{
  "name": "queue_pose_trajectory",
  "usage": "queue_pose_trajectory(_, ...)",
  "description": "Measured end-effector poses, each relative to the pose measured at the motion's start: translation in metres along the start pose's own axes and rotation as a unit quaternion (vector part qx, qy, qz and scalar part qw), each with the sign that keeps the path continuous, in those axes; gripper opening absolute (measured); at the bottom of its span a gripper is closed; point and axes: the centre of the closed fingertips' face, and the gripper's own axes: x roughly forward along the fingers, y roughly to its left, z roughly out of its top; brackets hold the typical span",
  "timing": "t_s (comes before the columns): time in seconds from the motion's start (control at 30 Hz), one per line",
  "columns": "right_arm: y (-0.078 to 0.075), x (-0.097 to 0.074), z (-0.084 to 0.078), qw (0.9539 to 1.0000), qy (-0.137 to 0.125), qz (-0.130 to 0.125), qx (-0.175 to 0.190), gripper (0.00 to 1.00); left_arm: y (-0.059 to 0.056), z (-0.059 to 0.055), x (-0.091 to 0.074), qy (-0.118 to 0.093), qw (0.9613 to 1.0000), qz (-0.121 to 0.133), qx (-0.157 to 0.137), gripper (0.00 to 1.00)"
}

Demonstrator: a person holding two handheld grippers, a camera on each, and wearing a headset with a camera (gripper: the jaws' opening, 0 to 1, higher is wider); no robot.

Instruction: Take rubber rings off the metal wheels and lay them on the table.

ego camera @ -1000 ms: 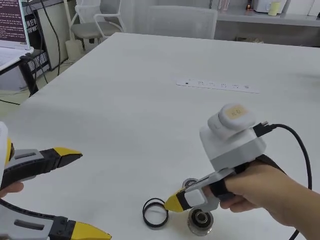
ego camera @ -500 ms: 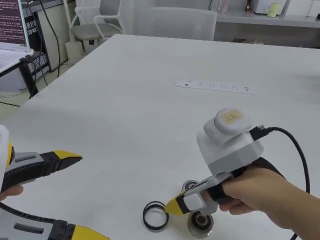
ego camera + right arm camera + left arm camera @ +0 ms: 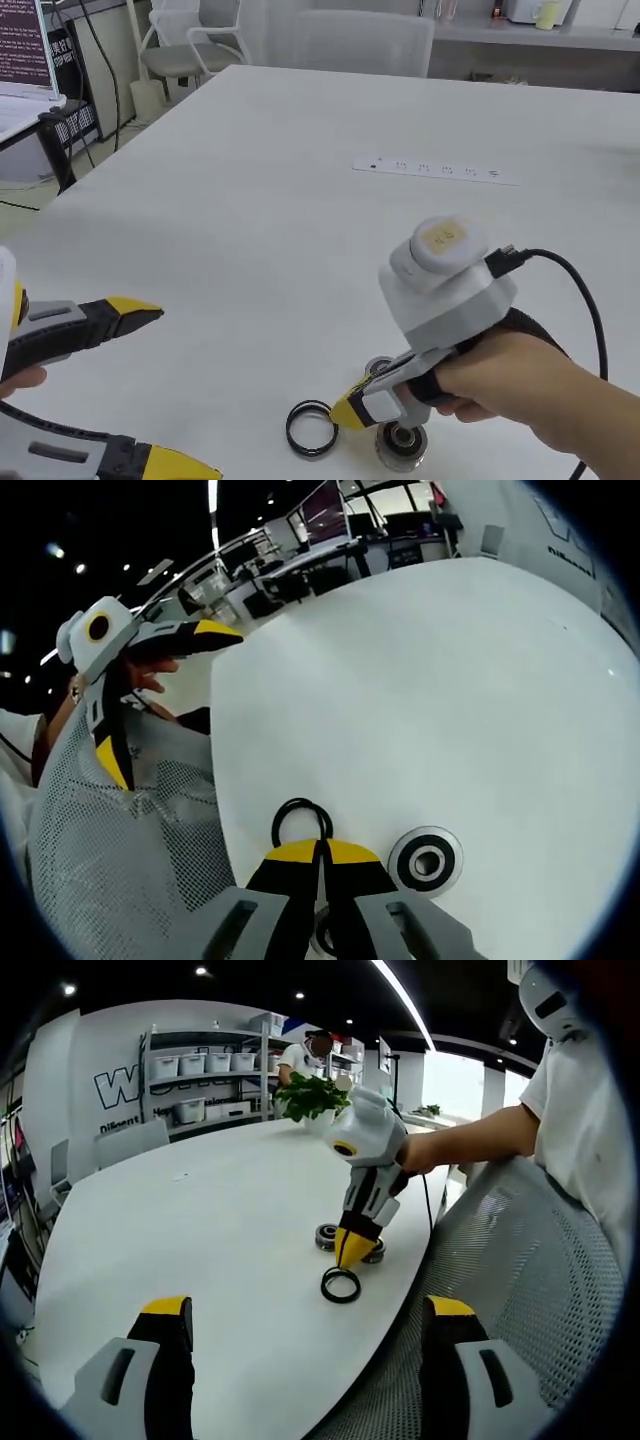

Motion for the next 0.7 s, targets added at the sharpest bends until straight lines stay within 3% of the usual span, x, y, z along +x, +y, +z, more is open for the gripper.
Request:
queue_pose_trajectory(0.43, 0.0003, 0.0016, 0.0012, 0.9999, 0.006, -0.01, -0.009, 0.0, 0.0006, 0.0002, 0.0, -0.001, 1.0, 0.001, 0.0, 0.94)
queue_pose_trajectory(0.7, 0.0036, -0.0031, 0.0066, 1.0, -0.003, -0.004, -0.004, 0.0, 0.0011, -0.0001, -0.0001, 0.0, 1.0, 0.002, 0.001, 0.94)
